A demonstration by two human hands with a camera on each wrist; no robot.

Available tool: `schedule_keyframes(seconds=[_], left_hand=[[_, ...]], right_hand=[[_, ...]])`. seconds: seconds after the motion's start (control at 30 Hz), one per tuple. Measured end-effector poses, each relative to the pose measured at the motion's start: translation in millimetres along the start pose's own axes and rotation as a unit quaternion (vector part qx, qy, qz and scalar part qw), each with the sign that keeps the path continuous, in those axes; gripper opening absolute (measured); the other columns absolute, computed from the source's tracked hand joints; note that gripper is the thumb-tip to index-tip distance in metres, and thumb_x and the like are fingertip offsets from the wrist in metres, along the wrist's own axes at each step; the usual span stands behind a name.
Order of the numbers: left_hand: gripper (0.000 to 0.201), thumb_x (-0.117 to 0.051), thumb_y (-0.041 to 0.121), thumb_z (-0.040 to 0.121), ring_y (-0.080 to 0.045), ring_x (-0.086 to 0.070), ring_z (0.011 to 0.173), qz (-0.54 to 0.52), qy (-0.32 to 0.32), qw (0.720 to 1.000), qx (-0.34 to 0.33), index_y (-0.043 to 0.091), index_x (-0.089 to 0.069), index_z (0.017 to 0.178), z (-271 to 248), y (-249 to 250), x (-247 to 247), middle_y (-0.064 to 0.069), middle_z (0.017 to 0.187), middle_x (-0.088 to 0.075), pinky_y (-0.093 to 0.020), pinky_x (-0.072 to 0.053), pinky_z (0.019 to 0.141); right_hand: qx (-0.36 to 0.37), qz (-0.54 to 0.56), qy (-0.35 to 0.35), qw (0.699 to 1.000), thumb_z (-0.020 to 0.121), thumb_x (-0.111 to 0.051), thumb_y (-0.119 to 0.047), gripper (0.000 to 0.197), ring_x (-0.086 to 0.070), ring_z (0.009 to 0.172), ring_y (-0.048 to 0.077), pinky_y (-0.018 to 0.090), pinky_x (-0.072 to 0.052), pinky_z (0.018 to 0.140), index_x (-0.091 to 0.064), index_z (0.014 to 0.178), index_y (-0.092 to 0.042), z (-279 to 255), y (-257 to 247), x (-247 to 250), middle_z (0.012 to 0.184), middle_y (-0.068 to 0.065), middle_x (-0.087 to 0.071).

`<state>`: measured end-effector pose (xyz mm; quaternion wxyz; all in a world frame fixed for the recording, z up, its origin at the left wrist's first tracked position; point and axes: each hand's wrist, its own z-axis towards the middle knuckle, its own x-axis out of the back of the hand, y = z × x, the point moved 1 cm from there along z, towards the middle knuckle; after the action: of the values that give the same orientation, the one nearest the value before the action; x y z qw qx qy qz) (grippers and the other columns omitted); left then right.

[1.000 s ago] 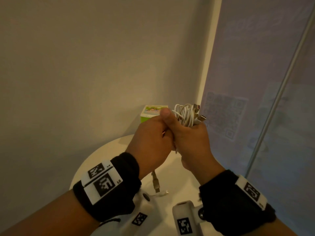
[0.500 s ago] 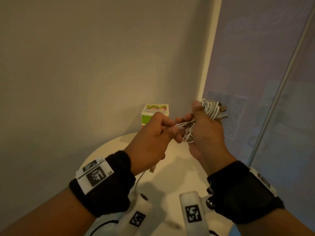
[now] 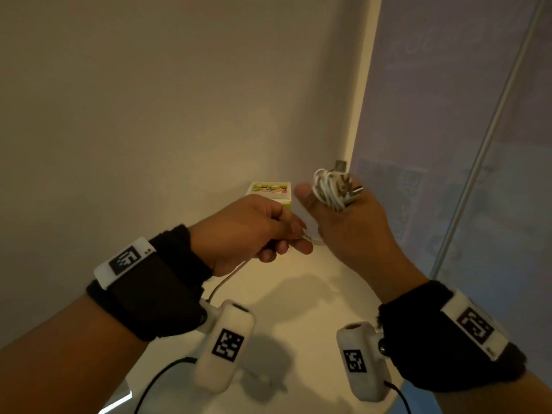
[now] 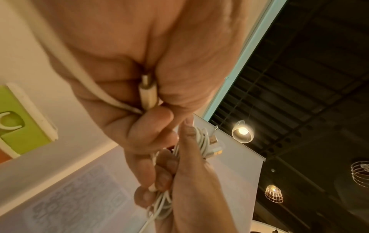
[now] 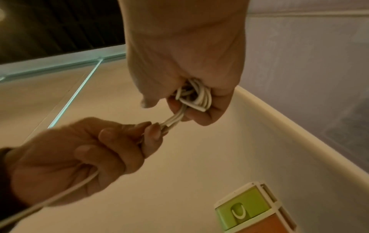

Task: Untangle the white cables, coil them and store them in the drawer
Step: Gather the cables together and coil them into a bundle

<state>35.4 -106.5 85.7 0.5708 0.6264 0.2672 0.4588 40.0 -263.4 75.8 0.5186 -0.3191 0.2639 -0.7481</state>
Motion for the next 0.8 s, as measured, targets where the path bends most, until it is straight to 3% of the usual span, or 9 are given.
schedule_keyframes(seconds=[0.13, 0.23, 0.33, 0.4, 0.53, 0.57, 0.63, 0.7, 0.8], left_hand=[[0.016, -0.055, 0.0, 0.092, -0.006, -0.045, 0.044, 0.065, -0.006, 0.998, -0.005, -0.008, -0.067, 0.098, 1, 4, 3, -0.017, 0.086, -0.076, -0.014, -0.034, 0.037], [0.019, -0.061, 0.004, 0.09, -0.005, -0.04, 0.037, 0.083, -0.022, 0.996, 0.009, -0.012, -0.062, 0.101, 1, 3, 3, -0.009, 0.061, -0.064, -0.016, -0.03, 0.034], [0.019, -0.063, 0.003, 0.088, -0.006, -0.035, 0.036, 0.093, -0.054, 0.994, 0.022, -0.011, -0.06, 0.1, 1, 0, 0, -0.001, 0.05, -0.046, -0.016, -0.025, 0.035], [0.008, -0.059, 0.001, 0.09, -0.007, -0.032, 0.041, 0.09, -0.08, 0.992, 0.035, -0.003, -0.06, 0.097, 0, -1, -1, -0.004, 0.055, -0.041, -0.017, -0.024, 0.037], [0.01, -0.055, -0.006, 0.088, -0.009, -0.031, 0.048, 0.101, -0.084, 0.989, 0.061, 0.001, -0.06, 0.093, -1, -2, 1, -0.01, 0.066, -0.039, -0.018, -0.025, 0.041], [0.004, -0.058, -0.003, 0.088, -0.01, -0.029, 0.048, 0.116, -0.064, 0.99, 0.054, -0.003, -0.062, 0.09, -1, -1, 2, -0.01, 0.065, -0.037, -0.018, -0.025, 0.041], [0.024, -0.068, 0.012, 0.086, -0.012, -0.029, 0.045, 0.16, 0.032, 0.986, 0.017, -0.01, -0.06, 0.083, -1, -1, 7, -0.012, 0.06, -0.046, -0.02, -0.026, 0.038], [0.025, -0.069, 0.021, 0.087, -0.012, -0.033, 0.041, 0.153, 0.106, 0.982, -0.032, -0.003, -0.064, 0.084, -3, 1, 12, -0.005, 0.068, -0.071, -0.018, -0.03, 0.037], [0.016, -0.063, 0.02, 0.091, -0.003, -0.044, 0.039, 0.129, 0.146, 0.977, -0.091, 0.006, -0.069, 0.088, -5, 0, 8, 0.0, 0.075, -0.075, -0.013, -0.037, 0.041]], right_hand=[[0.027, -0.069, -0.138, 0.988, 0.063, -0.066, -0.064, 0.036, -0.06, 0.064, -0.007, 0.009, -0.044, 0.056, -0.055, 0.083, -0.036, -6, -1, 1, 0.069, -0.03, -0.064], [0.006, -0.048, -0.246, 0.968, 0.059, -0.079, -0.056, 0.037, -0.059, 0.064, -0.002, 0.021, -0.048, 0.062, -0.06, 0.087, -0.04, -9, 0, 2, 0.072, -0.018, -0.066], [-0.009, -0.09, -0.299, 0.95, 0.057, -0.087, -0.043, 0.043, -0.063, 0.067, -0.006, 0.014, -0.049, 0.062, -0.06, 0.09, -0.049, -14, 1, 2, 0.078, -0.025, -0.068], [-0.019, -0.134, -0.296, 0.946, 0.064, -0.084, -0.043, 0.037, -0.066, 0.064, 0.001, 0.018, -0.053, 0.059, -0.061, 0.093, -0.043, -16, 3, 5, 0.077, -0.019, -0.069], [-0.002, -0.169, -0.293, 0.941, 0.079, -0.072, -0.041, 0.019, -0.059, 0.059, -0.006, 0.008, -0.042, 0.056, -0.054, 0.077, -0.048, -23, 1, 3, 0.064, -0.026, -0.062], [0.0, -0.181, -0.275, 0.944, 0.082, -0.069, -0.041, 0.02, -0.056, 0.057, -0.003, 0.012, -0.041, 0.058, -0.052, 0.074, -0.047, -24, 3, 3, 0.061, -0.023, -0.06], [-0.008, -0.206, -0.207, 0.956, 0.086, -0.064, -0.04, 0.025, -0.049, 0.052, -0.002, 0.017, -0.039, 0.057, -0.05, 0.067, -0.043, -23, 8, 5, 0.054, -0.021, -0.053], [-0.029, -0.214, -0.142, 0.966, 0.087, -0.061, -0.042, 0.028, -0.047, 0.05, 0.0, 0.019, -0.037, 0.053, -0.051, 0.062, -0.039, -22, 15, 8, 0.049, -0.018, -0.052], [-0.086, -0.166, -0.088, 0.978, 0.089, -0.059, -0.04, 0.031, -0.05, 0.048, 0.004, 0.024, -0.04, 0.053, -0.054, 0.061, -0.03, -20, 18, 9, 0.048, -0.011, -0.054]])
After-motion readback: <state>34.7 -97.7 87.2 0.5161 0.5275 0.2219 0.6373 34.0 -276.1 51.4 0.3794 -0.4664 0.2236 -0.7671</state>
